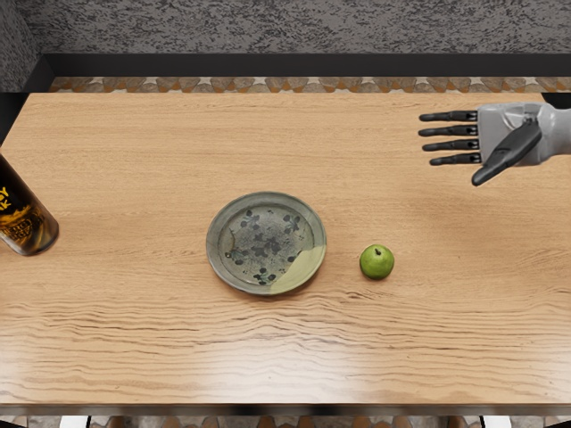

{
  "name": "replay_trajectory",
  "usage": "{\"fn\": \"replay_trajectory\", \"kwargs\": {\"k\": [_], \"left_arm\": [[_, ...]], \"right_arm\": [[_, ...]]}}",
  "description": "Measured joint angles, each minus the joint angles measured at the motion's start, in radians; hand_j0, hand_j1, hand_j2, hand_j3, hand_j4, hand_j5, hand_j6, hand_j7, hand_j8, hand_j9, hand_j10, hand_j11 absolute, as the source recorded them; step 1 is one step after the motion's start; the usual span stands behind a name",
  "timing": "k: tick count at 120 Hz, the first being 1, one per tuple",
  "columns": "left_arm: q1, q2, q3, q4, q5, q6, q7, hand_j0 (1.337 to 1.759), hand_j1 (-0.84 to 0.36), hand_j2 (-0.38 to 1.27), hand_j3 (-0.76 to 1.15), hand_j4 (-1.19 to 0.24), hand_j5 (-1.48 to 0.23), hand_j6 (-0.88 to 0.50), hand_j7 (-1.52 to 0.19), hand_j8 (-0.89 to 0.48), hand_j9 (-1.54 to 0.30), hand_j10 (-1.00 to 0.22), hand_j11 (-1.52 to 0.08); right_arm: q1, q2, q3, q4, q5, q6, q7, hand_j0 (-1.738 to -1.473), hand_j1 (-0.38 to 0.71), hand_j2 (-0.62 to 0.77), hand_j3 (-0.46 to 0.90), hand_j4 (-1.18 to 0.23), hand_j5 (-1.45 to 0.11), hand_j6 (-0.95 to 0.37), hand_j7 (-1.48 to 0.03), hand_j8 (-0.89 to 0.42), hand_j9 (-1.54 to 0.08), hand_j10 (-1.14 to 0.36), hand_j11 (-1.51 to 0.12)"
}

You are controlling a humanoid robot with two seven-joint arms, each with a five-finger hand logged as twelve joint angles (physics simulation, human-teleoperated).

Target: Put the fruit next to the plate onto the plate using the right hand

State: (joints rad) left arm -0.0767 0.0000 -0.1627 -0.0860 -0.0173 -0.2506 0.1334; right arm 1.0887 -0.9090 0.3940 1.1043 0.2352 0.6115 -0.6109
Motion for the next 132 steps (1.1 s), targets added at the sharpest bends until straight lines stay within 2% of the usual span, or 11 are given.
{"fn": "replay_trajectory", "kwargs": {"k": [35,59,79,117,132], "left_arm": [[0.0,0.0,0.0,0.0,0.0,-0.001,0.0,1.658,0.35,0.0,0.0,0.0,0.0,0.0,0.0,0.0,0.0,0.0,0.0],[0.0,0.0,0.0,0.0,0.0,0.0,0.0,1.658,0.35,0.0,0.0,0.0,0.0,0.0,0.0,0.0,0.0,0.0,0.0],[0.0,0.0,0.0,0.0,0.0,0.0,0.0,1.658,0.35,0.0,0.0,0.0,0.0,0.0,0.0,0.0,0.0,0.0,0.0],[0.006,0.0,0.0,0.0,0.0,0.0,0.0,1.658,0.35,0.0,0.0,0.0,0.0,0.0,0.0,0.0,0.0,0.0,0.0],[0.006,0.0,0.0,0.0,0.0,0.0,0.0,1.658,0.35,0.0,0.0,0.0,0.0,0.0,0.0,0.0,0.0,0.0,0.0]], "right_arm": [[0.015,-0.003,0.0,0.002,-0.008,0.0,0.0,-1.658,-0.35,0.0,0.0,0.0,0.0,0.0,0.0,0.0,0.0,0.0,0.0],[0.066,0.006,-0.012,0.036,-0.142,0.0,0.0,-1.658,-0.35,0.0,0.0,0.0,0.0,0.0,0.0,0.0,0.0,0.0,0.0],[0.125,0.027,-0.072,0.068,-0.212,0.0,0.0,-1.658,-0.35,0.0,0.0,0.0,0.0,0.0,0.0,0.0,0.0,0.0,0.0],[0.187,0.029,-0.141,0.195,-0.309,-0.003,0.0,-1.658,-0.35,0.0,0.0,0.0,0.0,0.0,0.0,0.0,0.0,0.0,0.0],[0.198,0.03,-0.175,0.272,-0.359,-0.105,0.0,-1.658,-0.35,0.0,0.0,0.0,0.0,0.0,0.0,0.0,0.0,0.0,0.0]]}}
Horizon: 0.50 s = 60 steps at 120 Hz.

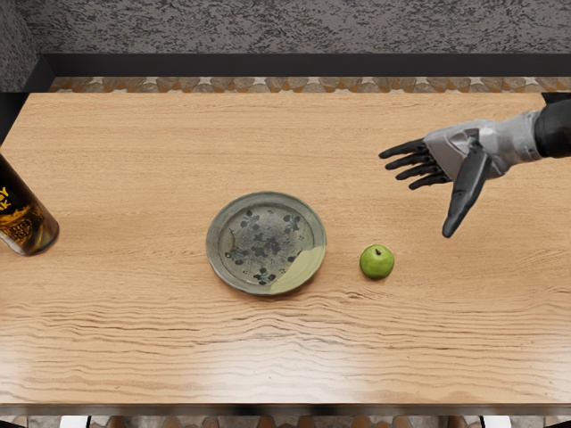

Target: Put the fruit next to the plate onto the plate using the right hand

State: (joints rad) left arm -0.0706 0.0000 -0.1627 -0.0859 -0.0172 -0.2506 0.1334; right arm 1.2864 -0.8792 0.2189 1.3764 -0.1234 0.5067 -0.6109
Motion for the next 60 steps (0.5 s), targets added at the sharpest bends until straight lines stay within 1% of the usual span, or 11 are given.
{"fn": "replay_trajectory", "kwargs": {"k": [15,33,44,60], "left_arm": [[-0.001,0.0,0.0,0.0,0.0,0.0,0.0,1.658,0.35,0.0,0.0,0.0,0.0,0.0,0.0,0.0,0.0,0.0,0.0],[-0.002,0.0,0.0,0.0,0.0,0.0,0.0,1.658,0.35,0.0,0.0,0.0,0.0,0.0,0.0,0.0,0.0,0.0,0.0],[-0.002,0.0,0.0,0.0,0.0,0.0,0.0,1.658,0.35,0.0,0.0,0.0,0.0,0.0,0.0,0.0,0.0,0.0,0.0],[-0.002,0.0,0.0,0.0,0.0,0.0,0.0,1.658,0.35,0.0,0.0,0.0,0.0,0.0,0.0,0.0,0.0,0.0,0.0]], "right_arm": [[0.021,-0.001,-0.051,0.089,-0.068,-0.138,0.0,-1.658,-0.35,0.0,0.0,0.0,0.0,0.0,0.0,0.0,0.0,0.0,0.0],[0.03,-0.015,-0.076,0.178,-0.156,-0.263,0.0,-1.658,-0.35,0.0,0.0,0.0,0.0,0.0,0.0,0.0,0.0,0.0,0.0],[0.03,-0.02,-0.089,0.228,-0.212,-0.308,0.0,-1.658,-0.35,0.0,0.0,0.0,0.0,0.0,0.0,0.0,0.0,0.0,0.0],[0.023,-0.017,-0.105,0.279,-0.304,-0.367,0.0,-1.658,-0.35,0.0,0.0,0.0,0.0,0.0,0.0,0.0,0.0,0.0,0.0]]}}
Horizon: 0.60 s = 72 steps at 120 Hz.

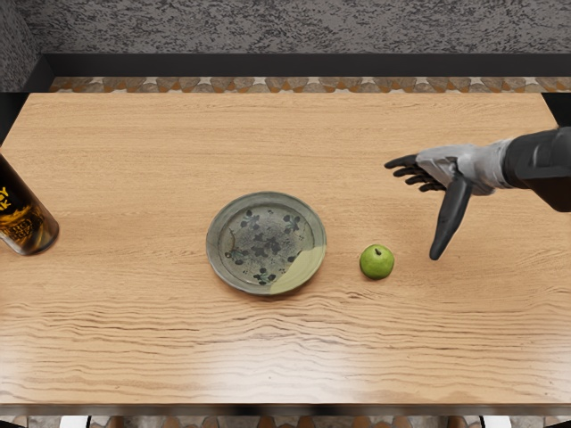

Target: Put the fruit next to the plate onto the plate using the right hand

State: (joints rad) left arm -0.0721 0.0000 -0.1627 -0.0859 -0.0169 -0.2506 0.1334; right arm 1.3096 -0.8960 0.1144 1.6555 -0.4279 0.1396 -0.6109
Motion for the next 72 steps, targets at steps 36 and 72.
{"fn": "replay_trajectory", "kwargs": {"k": [36,72], "left_arm": [[-0.001,0.0,0.0,0.0,0.0,0.0,0.0,1.658,0.35,0.0,0.0,0.0,0.0,0.0,0.0,0.0,0.0,0.0,0.0],[-0.001,0.0,0.0,0.0,0.0,0.0,0.0,1.658,0.35,0.0,0.0,0.0,0.0,0.0,0.0,0.0,0.0,0.0,0.0]], "right_arm": [[-0.038,0.097,-0.016,0.049,-0.158,-0.204,0.0,-1.658,-0.35,0.0,0.0,0.0,0.0,0.0,0.0,0.0,0.0,0.0,0.0],[-0.123,0.153,-0.034,0.068,-0.206,-0.304,0.0,-1.658,-0.32,0.0,0.0,-0.02,-0.03,-0.02,-0.03,-0.02,-0.03,-0.02,-0.03]]}}
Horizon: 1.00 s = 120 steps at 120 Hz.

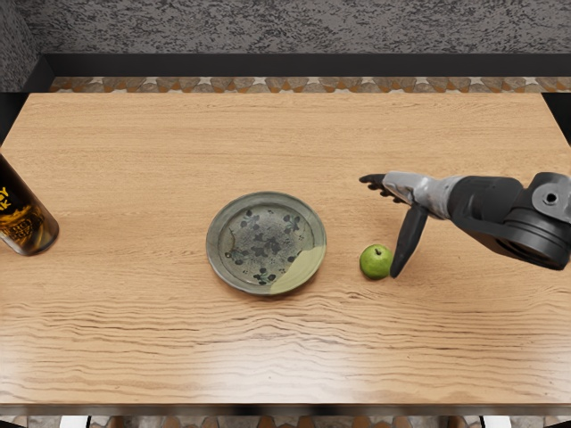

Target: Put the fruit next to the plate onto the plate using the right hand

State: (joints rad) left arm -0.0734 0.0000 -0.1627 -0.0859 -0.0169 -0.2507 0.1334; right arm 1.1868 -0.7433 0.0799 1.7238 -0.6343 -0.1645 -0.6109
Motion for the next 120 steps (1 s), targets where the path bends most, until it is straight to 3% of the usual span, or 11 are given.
{"fn": "replay_trajectory", "kwargs": {"k": [64,120], "left_arm": [[0.0,0.0,0.0,0.0,0.0,0.0,0.0,1.658,0.35,0.0,0.0,0.0,0.0,0.0,0.0,0.0,0.0,0.0,0.0],[0.0,0.0,0.0,0.0,0.0,0.0,0.0,1.658,0.35,0.0,0.0,0.0,0.0,0.0,0.0,0.0,0.0,0.0,0.0]], "right_arm": [[-0.03,0.064,-0.13,0.021,-0.171,-0.258,0.0,-1.658,-0.26,-0.01,0.0,-0.08,-0.1,-0.08,-0.1,-0.08,-0.1,-0.08,-0.1],[-0.025,0.108,-0.211,0.022,-0.23,-0.338,0.0,-1.658,-0.16,-0.03,0.0,-0.16,-0.21,-0.16,-0.2,-0.16,-0.21,-0.16,-0.21]]}}
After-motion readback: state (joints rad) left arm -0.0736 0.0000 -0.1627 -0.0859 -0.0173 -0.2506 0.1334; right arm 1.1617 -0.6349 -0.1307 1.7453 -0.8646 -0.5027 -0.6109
